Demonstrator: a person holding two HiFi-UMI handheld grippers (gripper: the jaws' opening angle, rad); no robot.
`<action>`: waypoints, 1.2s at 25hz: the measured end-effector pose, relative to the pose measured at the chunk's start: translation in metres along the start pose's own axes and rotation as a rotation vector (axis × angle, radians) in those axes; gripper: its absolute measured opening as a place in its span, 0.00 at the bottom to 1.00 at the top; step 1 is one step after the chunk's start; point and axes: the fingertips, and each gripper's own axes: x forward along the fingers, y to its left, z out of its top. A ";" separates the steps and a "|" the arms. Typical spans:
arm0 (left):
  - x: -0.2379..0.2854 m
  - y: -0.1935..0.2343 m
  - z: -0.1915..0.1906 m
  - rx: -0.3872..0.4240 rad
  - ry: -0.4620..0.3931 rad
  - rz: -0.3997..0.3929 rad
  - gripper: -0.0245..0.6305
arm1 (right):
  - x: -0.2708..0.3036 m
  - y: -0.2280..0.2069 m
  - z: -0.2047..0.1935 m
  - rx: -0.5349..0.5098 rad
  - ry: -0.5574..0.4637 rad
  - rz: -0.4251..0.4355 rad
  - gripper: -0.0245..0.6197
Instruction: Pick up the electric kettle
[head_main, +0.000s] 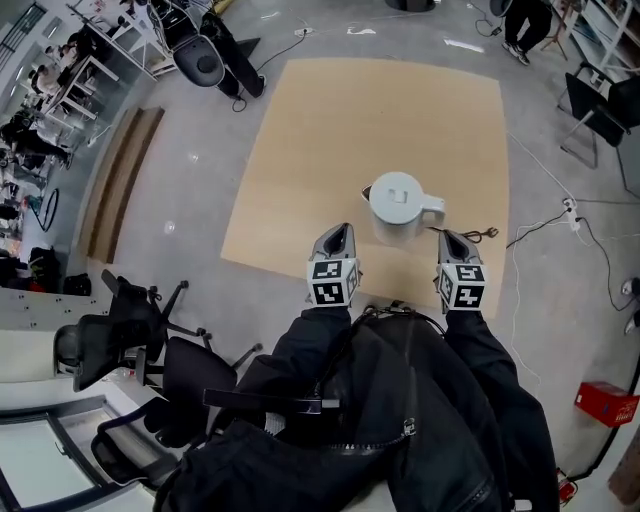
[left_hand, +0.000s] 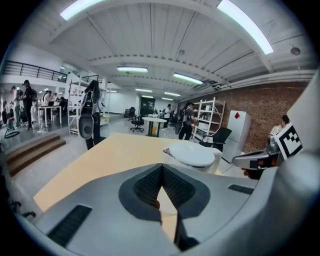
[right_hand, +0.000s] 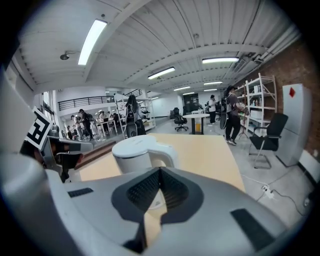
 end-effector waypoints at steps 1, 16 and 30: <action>0.003 0.002 -0.002 -0.004 0.007 0.002 0.04 | 0.004 -0.002 -0.001 -0.005 0.004 0.000 0.04; 0.022 0.020 -0.013 -0.025 0.050 0.018 0.04 | 0.050 -0.021 -0.020 -0.100 0.103 -0.019 0.34; 0.022 0.040 -0.013 -0.036 0.063 0.070 0.04 | 0.096 -0.034 -0.019 -0.181 0.136 -0.143 0.38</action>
